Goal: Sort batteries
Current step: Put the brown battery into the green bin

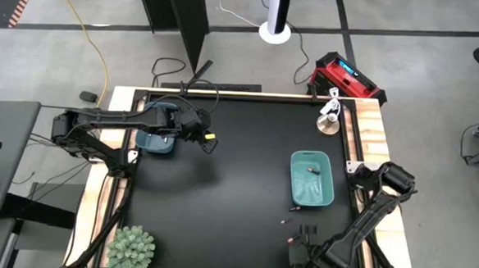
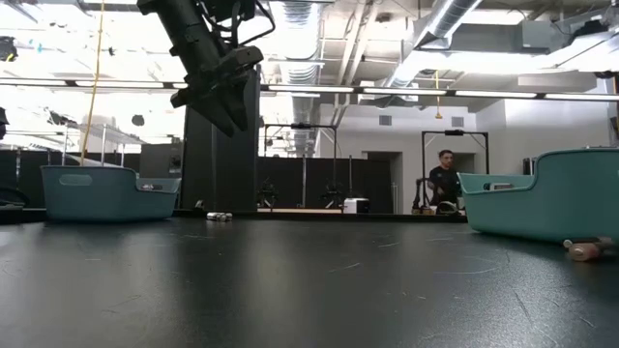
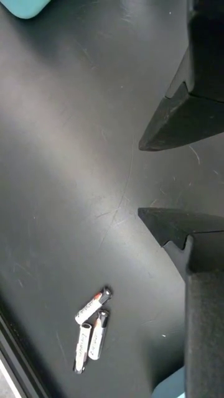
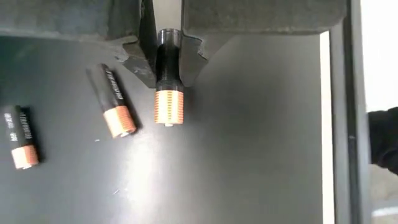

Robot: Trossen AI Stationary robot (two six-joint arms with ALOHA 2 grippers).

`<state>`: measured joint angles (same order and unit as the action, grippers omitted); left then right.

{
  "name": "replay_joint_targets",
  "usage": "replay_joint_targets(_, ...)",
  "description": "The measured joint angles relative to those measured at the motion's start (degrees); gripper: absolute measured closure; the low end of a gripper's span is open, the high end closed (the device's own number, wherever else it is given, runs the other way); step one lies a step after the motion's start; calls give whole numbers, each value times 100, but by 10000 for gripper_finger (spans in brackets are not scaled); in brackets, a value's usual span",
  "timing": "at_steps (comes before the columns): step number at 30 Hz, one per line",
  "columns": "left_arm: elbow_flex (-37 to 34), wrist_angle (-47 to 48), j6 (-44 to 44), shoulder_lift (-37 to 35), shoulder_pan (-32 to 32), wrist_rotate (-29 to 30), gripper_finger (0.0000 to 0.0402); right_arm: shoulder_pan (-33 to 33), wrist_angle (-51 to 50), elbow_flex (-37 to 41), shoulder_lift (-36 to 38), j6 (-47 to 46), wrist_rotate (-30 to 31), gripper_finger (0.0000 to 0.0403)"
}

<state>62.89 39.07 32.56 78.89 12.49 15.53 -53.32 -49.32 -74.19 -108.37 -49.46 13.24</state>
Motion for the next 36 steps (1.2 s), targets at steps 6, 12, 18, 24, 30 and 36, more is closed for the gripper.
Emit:
replay_joint_targets(6,0,0,4,0,0,0,249,118,-1483,-880,19,269,237,364)
replay_joint_targets(12,0,0,28,0,-2,-2,249,505,-3035,-1637,42,290,1037,364)
replay_joint_targets(18,0,2,103,0,-2,-4,249,1260,-3361,-1628,518,389,1693,364)
replay_joint_targets(24,0,2,241,0,-2,-4,249,2181,-3309,-945,1744,412,2025,364)
replay_joint_targets(30,-50,9,348,0,-2,-3,249,2886,-2568,900,3481,90,1633,364)
replay_joint_targets(36,-321,-20,437,0,23,-19,249,3256,-1688,2371,4442,-172,978,364)
